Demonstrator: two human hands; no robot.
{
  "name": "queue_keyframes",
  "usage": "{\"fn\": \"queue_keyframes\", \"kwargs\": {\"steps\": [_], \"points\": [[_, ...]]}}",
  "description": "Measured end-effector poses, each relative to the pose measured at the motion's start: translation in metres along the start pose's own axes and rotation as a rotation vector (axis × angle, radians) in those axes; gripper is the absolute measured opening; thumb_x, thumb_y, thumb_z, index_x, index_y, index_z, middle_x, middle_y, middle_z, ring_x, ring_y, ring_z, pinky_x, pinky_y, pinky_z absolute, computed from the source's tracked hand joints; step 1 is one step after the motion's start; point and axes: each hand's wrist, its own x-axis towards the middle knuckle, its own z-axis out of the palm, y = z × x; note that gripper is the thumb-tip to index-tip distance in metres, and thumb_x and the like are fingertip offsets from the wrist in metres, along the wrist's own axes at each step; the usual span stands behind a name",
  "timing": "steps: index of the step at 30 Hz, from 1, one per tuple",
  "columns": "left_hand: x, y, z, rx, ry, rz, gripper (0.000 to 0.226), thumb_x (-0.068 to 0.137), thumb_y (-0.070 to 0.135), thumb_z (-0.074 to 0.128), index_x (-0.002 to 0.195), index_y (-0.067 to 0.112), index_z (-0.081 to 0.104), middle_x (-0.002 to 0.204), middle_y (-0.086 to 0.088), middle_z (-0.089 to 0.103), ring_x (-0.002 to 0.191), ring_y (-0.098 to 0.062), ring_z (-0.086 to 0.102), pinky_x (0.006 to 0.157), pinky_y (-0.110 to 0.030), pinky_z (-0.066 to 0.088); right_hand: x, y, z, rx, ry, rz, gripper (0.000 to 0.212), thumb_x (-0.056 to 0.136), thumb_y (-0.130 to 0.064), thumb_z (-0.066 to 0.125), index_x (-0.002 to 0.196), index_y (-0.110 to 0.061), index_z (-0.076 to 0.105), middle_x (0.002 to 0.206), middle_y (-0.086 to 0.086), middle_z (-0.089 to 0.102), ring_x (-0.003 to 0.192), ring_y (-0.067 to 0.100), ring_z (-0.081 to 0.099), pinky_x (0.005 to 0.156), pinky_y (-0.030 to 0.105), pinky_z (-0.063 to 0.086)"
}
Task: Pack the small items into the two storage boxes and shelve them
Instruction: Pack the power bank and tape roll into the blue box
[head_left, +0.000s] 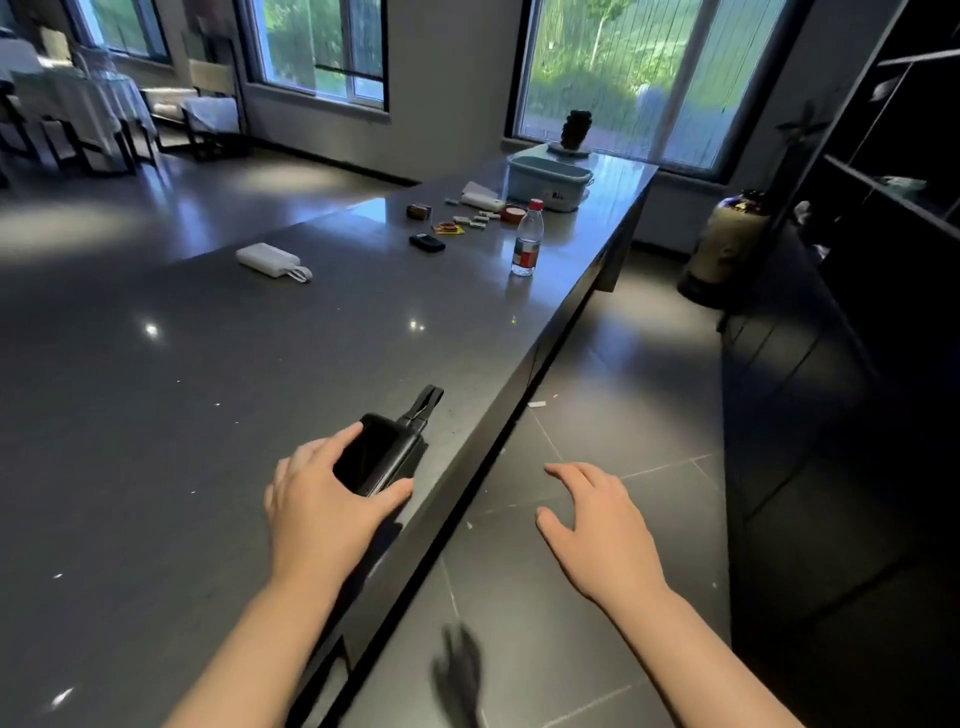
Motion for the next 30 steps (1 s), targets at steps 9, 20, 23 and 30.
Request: {"fn": "queue_keyframes", "kwargs": {"steps": [9, 20, 23, 30], "points": [[0.059, -0.002, 0.047, 0.078, 0.076, -0.104, 0.074, 0.056, 0.051, 0.083, 0.123, 0.035, 0.056, 0.121, 0.006, 0.058, 0.115, -0.017, 0.045, 0.097, -0.036, 0.034, 0.129, -0.001, 0.019, 0.092, -0.072, -0.185, 0.049, 0.093, -0.035, 0.051, 0.14, -0.027, 0.041, 0.142, -0.012, 0.042, 0.131, 0.01, 0.035, 0.101, 0.025, 0.034], [0.191, -0.034, 0.076, 0.115, 0.224, -0.227, 0.073, 0.054, 0.05, 0.082, 0.121, 0.034, 0.057, 0.121, 0.004, 0.059, 0.113, -0.02, 0.048, 0.094, -0.037, 0.036, 0.286, -0.065, 0.068, 0.007, -0.181, -0.384, 0.053, 0.091, -0.037, 0.051, 0.141, -0.026, 0.04, 0.143, -0.008, 0.043, 0.132, 0.016, 0.037, 0.104, 0.03, 0.034], [0.212, -0.038, 0.079, 0.152, 0.234, -0.266, 0.075, 0.053, 0.05, 0.082, 0.122, 0.034, 0.057, 0.12, 0.005, 0.059, 0.114, -0.02, 0.048, 0.095, -0.036, 0.036, 0.316, -0.075, 0.081, 0.033, -0.225, -0.406, 0.053, 0.09, -0.037, 0.051, 0.141, -0.026, 0.041, 0.142, -0.008, 0.044, 0.131, 0.015, 0.037, 0.104, 0.03, 0.035], [0.258, -0.069, 0.089, 0.23, 0.329, -0.425, 0.075, 0.05, 0.05, 0.084, 0.119, 0.033, 0.058, 0.116, 0.003, 0.062, 0.11, -0.022, 0.052, 0.091, -0.038, 0.041, 0.415, -0.114, 0.123, 0.036, -0.352, -0.511, 0.053, 0.087, -0.037, 0.051, 0.139, -0.025, 0.042, 0.14, -0.007, 0.046, 0.129, 0.016, 0.039, 0.102, 0.029, 0.036]]}}
